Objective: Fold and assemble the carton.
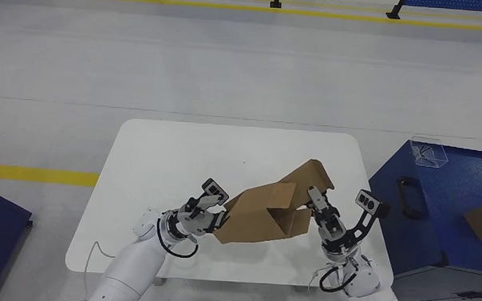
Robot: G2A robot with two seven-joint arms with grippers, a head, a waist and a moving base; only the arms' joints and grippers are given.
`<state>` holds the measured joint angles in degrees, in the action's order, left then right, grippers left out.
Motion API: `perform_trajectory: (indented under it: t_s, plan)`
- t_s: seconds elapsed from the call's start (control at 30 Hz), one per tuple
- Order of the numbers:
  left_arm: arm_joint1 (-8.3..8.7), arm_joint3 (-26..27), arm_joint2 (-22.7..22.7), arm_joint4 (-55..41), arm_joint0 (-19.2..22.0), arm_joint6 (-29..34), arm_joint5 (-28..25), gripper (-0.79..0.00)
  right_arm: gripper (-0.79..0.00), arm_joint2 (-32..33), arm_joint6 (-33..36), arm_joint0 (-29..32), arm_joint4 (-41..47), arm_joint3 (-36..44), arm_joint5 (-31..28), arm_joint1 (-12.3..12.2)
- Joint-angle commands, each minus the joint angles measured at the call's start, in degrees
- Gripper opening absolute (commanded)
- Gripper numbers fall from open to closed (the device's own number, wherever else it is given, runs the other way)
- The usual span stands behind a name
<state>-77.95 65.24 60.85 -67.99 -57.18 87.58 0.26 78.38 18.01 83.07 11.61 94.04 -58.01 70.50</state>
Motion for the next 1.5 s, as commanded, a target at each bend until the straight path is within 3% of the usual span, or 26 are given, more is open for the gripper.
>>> perform_trajectory:
  t_s: [0.0,0.17,0.37,0.73,1.03,1.43,1.47]
  plan:
    - [-0.06,0.17,-0.12,0.27,-0.13,-0.2,-0.02,-0.409,-0.785,0.0,0.05,0.07,-0.42,0.05,0.01,0.0]
    - [-0.19,0.52,-0.23,0.55,-0.19,-0.5,0.03,-0.425,-0.785,-0.13,0.31,0.24,-0.8,0.09,0.01,-0.02]
    - [-0.26,0.99,0.0,0.93,-0.4,-0.57,-0.38,-0.511,-0.785,0.18,0.25,0.43,-0.78,0.13,0.01,-0.07]
    - [-0.41,0.61,0.51,0.78,-0.46,-0.49,-0.29,-0.536,-0.785,0.19,0.48,0.7,-0.6,0.05,0.01,-0.11]
    - [-0.44,0.49,1.05,0.94,-0.28,-0.27,0.15,-0.785,-0.785,0.25,0.61,0.63,-1.15,0.1,0.01,-0.15]
    - [-0.16,1.18,2.35,2.11,-0.66,-0.01,0.32,-0.785,-0.785,0.05,0.17,0.3,-0.91,-0.14,0.57,-0.16]
    - [-0.13,1.23,2.46,2.28,-0.65,-0.03,0.17,-0.785,-0.711,-0.02,0.2,0.28,-0.69,-0.17,0.76,-0.17]
